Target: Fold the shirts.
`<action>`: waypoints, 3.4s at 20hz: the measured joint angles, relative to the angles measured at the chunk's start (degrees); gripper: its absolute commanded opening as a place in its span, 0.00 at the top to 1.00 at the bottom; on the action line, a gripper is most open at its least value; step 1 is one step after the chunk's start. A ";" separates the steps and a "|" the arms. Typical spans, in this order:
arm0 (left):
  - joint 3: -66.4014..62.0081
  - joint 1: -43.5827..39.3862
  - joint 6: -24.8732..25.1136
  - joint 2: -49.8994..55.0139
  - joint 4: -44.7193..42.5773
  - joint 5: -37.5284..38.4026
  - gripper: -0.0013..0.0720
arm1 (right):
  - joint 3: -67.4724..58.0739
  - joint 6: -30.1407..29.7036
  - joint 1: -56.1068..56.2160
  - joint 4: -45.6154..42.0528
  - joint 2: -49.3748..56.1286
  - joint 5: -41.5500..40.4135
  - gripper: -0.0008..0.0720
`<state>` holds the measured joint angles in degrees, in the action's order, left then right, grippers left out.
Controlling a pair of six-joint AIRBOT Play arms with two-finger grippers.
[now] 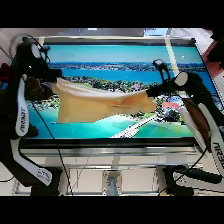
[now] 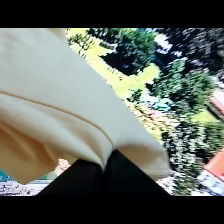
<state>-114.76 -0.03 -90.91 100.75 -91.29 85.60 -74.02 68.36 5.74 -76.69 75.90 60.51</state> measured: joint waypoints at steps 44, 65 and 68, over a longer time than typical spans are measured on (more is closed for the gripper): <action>11.80 0.02 -1.75 -7.69 0.33 -45.20 0.04 | -27.47 15.52 -4.39 -8.68 23.41 -12.72 0.30; 56.78 6.36 0.92 -40.96 1.11 -32.28 0.04 | 35.71 -1.86 -25.11 27.02 -4.66 2.12 0.30; 57.46 6.36 1.11 -41.59 3.10 -32.81 0.04 | 40.63 -3.04 -24.39 31.17 -4.79 -0.81 0.30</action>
<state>-57.30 6.33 -89.80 59.16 -88.18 52.80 -33.39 65.32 -18.65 -45.52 71.11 59.70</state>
